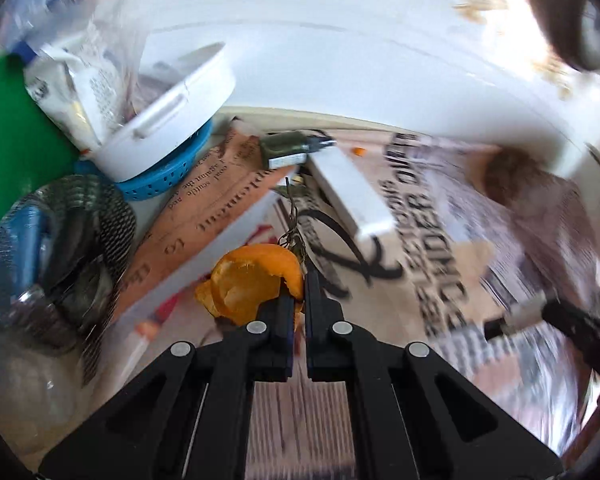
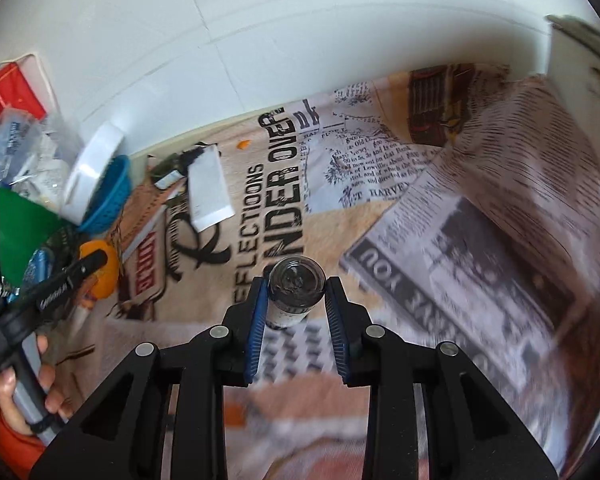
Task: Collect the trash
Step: 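Lift the bottle and orange peel and carry both down over the floor bin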
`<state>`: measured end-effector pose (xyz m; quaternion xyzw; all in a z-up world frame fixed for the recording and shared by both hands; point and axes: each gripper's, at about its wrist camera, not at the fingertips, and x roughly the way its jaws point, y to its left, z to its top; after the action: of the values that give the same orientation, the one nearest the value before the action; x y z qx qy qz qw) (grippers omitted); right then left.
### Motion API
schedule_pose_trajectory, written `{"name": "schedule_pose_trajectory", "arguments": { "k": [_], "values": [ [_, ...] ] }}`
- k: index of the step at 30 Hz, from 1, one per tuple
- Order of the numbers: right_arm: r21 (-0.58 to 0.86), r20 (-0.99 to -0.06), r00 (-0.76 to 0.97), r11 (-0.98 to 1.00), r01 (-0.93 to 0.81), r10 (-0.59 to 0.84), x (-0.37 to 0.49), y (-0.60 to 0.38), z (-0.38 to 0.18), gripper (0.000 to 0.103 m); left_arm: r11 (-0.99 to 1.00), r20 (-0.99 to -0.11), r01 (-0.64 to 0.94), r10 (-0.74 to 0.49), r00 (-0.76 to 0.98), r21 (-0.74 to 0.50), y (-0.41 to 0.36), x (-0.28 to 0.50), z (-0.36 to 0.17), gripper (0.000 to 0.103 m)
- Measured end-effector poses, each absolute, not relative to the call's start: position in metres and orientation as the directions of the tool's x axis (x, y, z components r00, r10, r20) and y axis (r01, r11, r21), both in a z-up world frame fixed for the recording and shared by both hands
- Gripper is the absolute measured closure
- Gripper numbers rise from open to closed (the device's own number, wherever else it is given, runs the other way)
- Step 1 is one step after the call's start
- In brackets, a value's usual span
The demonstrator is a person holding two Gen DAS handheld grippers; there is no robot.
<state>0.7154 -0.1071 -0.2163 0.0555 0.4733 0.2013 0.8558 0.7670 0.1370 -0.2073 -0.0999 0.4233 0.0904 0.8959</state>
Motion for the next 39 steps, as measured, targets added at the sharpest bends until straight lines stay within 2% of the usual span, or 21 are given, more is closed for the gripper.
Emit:
{"name": "schedule_pose_trajectory", "arguments": {
  "k": [11,17,27,39],
  "values": [
    [0.278,-0.718,0.6,0.936,-0.217,0.353,0.595,-0.126,-0.158,0.076,0.995,-0.732,-0.032,-0.047,0.679,-0.093,0.103,0.65,-0.154,0.1],
    [0.276,-0.694,0.631,0.938,-0.211,0.347,0.549,-0.149,-0.133,0.076,0.994,-0.709,-0.001,-0.078,0.701,-0.111,0.086,0.598,-0.132,0.1],
    [0.3,-0.669,0.623,0.915,-0.27,0.404,0.48,-0.208,-0.122,0.076,0.993,-0.698,-0.057,-0.033,0.715,-0.105,0.034,0.513,-0.13,0.1],
    [0.266,-0.722,0.545,0.898,-0.35,0.426,0.401,-0.277,-0.145,0.076,0.981,-0.755,-0.144,-0.005,0.656,-0.132,-0.054,0.413,-0.167,0.1]
  ]
}}
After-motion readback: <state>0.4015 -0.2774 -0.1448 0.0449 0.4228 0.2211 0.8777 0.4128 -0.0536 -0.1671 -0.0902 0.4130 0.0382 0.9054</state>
